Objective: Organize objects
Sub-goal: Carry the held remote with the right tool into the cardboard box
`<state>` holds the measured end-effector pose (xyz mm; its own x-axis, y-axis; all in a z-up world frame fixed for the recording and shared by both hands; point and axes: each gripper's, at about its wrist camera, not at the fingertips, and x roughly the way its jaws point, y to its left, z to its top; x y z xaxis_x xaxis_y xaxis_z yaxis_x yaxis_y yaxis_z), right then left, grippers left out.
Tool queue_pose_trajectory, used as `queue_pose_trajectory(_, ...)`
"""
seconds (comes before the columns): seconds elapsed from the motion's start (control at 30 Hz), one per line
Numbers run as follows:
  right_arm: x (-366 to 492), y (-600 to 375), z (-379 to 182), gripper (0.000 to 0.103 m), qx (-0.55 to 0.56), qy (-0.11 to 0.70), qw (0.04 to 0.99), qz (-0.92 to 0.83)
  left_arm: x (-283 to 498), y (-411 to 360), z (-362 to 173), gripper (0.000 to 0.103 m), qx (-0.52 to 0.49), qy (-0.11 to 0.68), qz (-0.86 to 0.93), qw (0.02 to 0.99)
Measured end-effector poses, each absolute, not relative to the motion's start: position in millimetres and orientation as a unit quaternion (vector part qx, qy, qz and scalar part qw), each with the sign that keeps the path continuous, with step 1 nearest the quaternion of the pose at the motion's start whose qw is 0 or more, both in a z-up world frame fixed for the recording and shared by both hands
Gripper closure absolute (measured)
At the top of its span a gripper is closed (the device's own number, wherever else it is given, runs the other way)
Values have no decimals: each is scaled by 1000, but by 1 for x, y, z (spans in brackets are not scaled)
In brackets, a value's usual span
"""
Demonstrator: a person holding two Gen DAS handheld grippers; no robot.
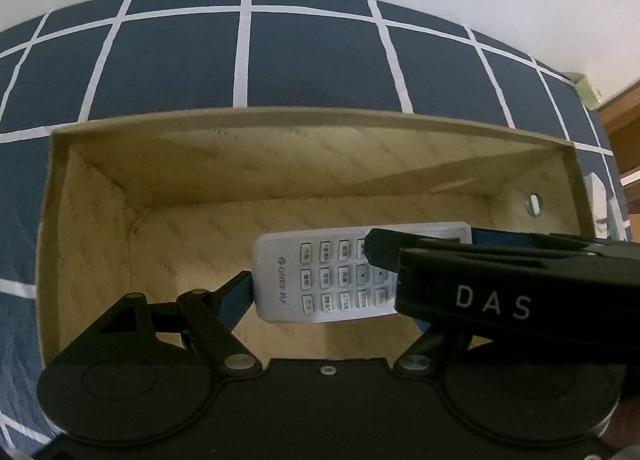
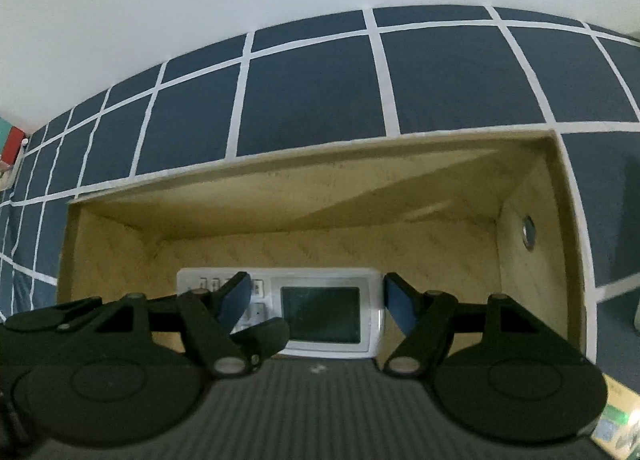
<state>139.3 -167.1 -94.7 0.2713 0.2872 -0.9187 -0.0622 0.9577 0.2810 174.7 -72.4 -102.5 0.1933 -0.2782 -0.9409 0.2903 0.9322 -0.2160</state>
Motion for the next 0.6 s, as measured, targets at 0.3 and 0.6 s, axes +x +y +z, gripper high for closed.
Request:
queue_pose_trajectory(0.3,161,-161,-114,31,95,600,787,110,198,-70,-116,25,-1,612,-180,770)
queue_pose_trajectory(0.6,173,-157,-130,30,90,609,781,108,211,-69,-128,25,-4,622,-181,762)
